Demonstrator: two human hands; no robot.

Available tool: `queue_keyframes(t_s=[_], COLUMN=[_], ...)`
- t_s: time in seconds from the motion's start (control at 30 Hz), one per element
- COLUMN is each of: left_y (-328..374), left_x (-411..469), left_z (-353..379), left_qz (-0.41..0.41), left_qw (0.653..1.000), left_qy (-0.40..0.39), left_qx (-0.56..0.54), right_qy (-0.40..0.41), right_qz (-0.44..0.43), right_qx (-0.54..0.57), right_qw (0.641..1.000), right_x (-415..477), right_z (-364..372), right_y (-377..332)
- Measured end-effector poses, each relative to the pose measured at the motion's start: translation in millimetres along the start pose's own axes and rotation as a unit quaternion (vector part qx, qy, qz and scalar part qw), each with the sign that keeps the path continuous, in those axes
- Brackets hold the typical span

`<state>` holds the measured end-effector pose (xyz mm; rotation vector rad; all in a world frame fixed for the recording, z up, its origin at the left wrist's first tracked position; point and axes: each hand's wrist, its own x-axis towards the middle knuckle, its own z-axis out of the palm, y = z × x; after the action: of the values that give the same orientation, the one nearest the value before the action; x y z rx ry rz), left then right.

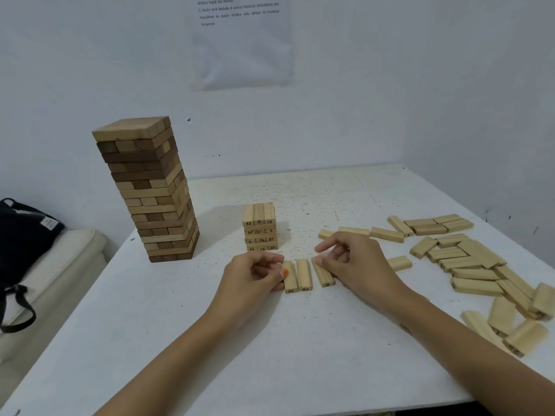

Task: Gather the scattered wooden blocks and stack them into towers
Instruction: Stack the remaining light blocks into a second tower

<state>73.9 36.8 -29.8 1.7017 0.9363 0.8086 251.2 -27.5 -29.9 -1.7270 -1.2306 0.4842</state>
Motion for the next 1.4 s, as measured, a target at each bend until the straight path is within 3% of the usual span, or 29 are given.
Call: queue_keyframes(t_s=[0.23,0.33,0.43,0.53,0.73,0.87,1.0,1.4], left_y=[0.5,-0.4,1.5,3.6,3.0,4.0,6.3,10.1], left_x=[0.3,0.5,-2.3,-4.0,-2.0,-3.4,-2.9,-7.6], left_z=[1.0,-0.4,-0.7,-1.3,-1.6,-2.7,-4.4,2.9], left_qz=[0.011,0.01,0.015,0.009,-0.007,-0.028,-0.02,0.001], left_qw=[1.0,1.0,1.0,1.0,0.999,0.999,0.998,0.998], left_qy=[-0.002,0.004,0.004,-0.01,-0.036,-0.028,-0.039,-0.047], left_qx=[0.017,0.021,0.023,0.011,0.028,0.015,0.041,0.05], right_qy=[-0.073,-0.143,-0.136,-0.13,-0.203,-0.189,-0.172,-0.16], right_qz=[0.014,-0.026,-0.091,-0.093,-0.084,-0.107,-0.061,-0.027], right_qx=[0.043,-0.03,-0.105,-0.075,-0.054,-0.106,-0.103,-0.057], right_qw=[0.996,0.989,0.981,0.984,0.974,0.97,0.978,0.985], right_x=[-9.0,-17.7,-21.7,-19.1,-18.2,-13.8,-9.1,-12.8], right_z=[4.7,5.4,10.0,8.4,-5.0,-11.1,-14.1,-13.5], right_y=[-10.4,-12.9,-12.1,-11.6,-12.6,-11.3,-5.8,-10.0])
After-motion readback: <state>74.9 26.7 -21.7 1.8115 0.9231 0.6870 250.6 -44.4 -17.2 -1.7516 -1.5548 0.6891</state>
